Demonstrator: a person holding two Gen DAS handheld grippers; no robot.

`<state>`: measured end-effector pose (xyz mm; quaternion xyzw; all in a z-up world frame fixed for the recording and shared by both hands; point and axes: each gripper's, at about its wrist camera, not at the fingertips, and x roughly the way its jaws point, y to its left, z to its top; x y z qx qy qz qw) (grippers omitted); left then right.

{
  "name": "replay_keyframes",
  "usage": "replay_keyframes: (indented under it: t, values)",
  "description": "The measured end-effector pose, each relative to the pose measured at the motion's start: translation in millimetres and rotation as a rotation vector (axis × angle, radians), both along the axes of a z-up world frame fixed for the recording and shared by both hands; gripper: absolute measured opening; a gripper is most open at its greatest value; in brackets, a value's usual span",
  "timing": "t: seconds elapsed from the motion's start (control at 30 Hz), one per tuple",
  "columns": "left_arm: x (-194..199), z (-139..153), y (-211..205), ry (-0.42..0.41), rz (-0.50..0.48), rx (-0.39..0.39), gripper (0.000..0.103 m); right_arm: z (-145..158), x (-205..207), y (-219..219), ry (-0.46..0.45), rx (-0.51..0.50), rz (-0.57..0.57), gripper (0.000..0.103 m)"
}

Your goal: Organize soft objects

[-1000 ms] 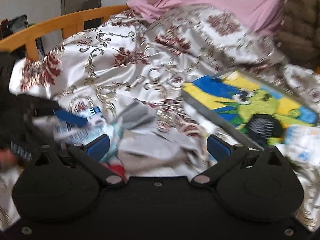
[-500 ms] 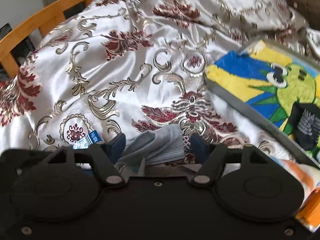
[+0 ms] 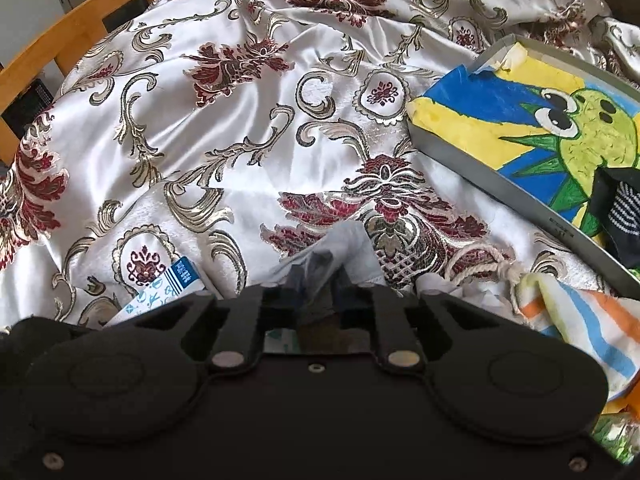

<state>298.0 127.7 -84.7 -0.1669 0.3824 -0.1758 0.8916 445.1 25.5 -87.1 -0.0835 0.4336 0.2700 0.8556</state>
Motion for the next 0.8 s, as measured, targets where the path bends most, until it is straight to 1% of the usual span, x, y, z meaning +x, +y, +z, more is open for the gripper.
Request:
replay_keyframes:
  t: [0.1,0.13,0.17,0.23,0.33,0.37,0.57,0.67,0.8]
  values:
    - [-0.2,2.4,-0.3,0.003,0.007,0.006,0.015,4.2,-6.9,-2.5,-0.020,0.007,0.006,0.001]
    - [0.0,3.2,0.5,0.007,0.015,-0.001,0.010,4.9,-8.6,-2.5,-0.026,0.010,0.007,0.001]
    - [0.0,4.0,2.2,0.009,0.020,-0.014,0.008,6.4,-10.0,-3.0,-0.029,0.012,0.008,0.001]
    - [-0.3,6.3,6.2,0.010,0.035,-0.038,0.007,10.6,-14.7,-3.7,-0.053,0.018,0.013,0.001]
    - [-2.1,13.7,12.3,-0.010,0.051,-0.075,0.006,21.7,-25.0,-4.1,-0.112,0.021,0.023,0.000]
    - [-2.9,17.0,14.0,-0.021,0.055,-0.082,0.005,28.3,-29.5,-4.8,-0.137,0.023,0.024,0.000]
    - [-8.5,33.5,20.8,-0.090,0.085,-0.110,0.004,73.5,-41.9,-25.2,-0.273,0.082,-0.007,0.000]
    - [-9.9,39.9,23.0,-0.123,0.104,-0.126,0.004,95.6,-40.9,-38.2,-0.325,0.094,-0.024,0.000]
    - [-7.4,51.7,19.8,-0.169,0.120,-0.115,0.004,118.8,-33.6,-59.7,-0.375,0.097,-0.057,0.000]
